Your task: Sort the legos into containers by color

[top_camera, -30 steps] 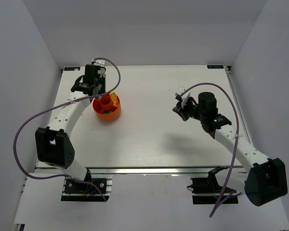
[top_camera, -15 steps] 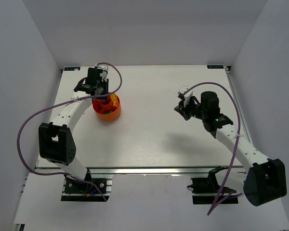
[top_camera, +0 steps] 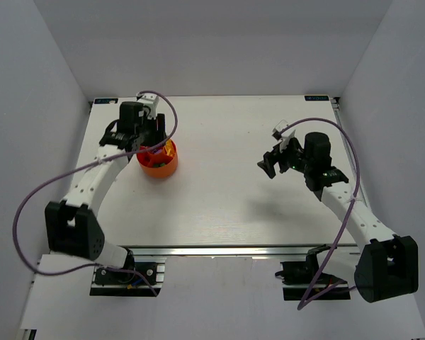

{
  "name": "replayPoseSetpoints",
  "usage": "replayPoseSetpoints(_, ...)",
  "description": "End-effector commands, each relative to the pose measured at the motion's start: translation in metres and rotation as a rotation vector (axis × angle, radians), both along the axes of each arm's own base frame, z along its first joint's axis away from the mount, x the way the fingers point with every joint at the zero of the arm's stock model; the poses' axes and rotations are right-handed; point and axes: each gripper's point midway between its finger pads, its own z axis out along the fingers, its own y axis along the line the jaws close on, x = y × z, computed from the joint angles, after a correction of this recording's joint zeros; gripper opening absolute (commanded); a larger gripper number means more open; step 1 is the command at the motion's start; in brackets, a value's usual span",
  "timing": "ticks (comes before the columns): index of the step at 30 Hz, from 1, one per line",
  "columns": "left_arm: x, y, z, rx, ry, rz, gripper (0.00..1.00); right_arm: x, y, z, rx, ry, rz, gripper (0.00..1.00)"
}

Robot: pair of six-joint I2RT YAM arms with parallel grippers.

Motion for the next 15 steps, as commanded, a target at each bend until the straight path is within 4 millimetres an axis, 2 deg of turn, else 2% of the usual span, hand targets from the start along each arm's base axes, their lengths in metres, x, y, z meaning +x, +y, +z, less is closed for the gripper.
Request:
replayPoseSetpoints(1,-0.044,-0.051,0.072,-0.248,-0.222,-0.243,0.70,0.011,-0.019,0.014,0.052,-0.017,-0.092,0.89)
replayPoseSetpoints(2,-0.062,-0.083,0.091,-0.369,-0.286,-0.433,0.73,0.016,-0.030,0.015,0.074,0.004,-0.143,0.89)
replayPoseSetpoints(3,-0.078,-0.096,0.093,-0.442,-0.293,-0.514,0.77,0.019,-0.038,0.012,0.071,0.026,-0.193,0.89)
replayPoseSetpoints(4,-0.099,-0.102,0.079,-0.493,-0.269,-0.567,0.80,0.020,-0.041,0.012,0.075,0.041,-0.214,0.89)
replayPoseSetpoints(5,-0.105,-0.107,0.084,-0.527,-0.302,-0.605,0.86,0.020,-0.050,0.004,0.065,0.086,-0.248,0.89)
replayPoseSetpoints(6,-0.119,-0.113,0.080,-0.569,-0.281,-0.663,0.88,0.021,-0.053,0.003,0.052,0.103,-0.255,0.89)
replayPoseSetpoints(7,-0.126,-0.113,0.078,-0.570,-0.290,-0.681,0.92,0.019,-0.058,-0.003,0.038,0.130,-0.274,0.89)
replayPoseSetpoints(8,-0.131,-0.111,0.063,-0.561,-0.260,-0.671,0.93,0.020,-0.063,-0.003,0.033,0.132,-0.289,0.89)
replayPoseSetpoints(10,-0.135,-0.106,0.052,-0.513,-0.259,-0.659,0.96,0.022,-0.076,0.000,0.010,0.133,-0.336,0.89)
replayPoseSetpoints(13,-0.144,-0.111,0.054,-0.541,-0.254,-0.671,0.98,0.025,-0.088,0.003,-0.024,0.142,-0.374,0.89)
replayPoseSetpoints(14,-0.146,-0.115,0.065,-0.588,-0.295,-0.686,0.98,0.023,-0.091,0.004,-0.044,0.163,-0.378,0.89)
replayPoseSetpoints(15,-0.149,-0.115,0.061,-0.594,-0.286,-0.690,0.98,0.026,-0.096,-0.005,-0.073,0.201,-0.399,0.89)
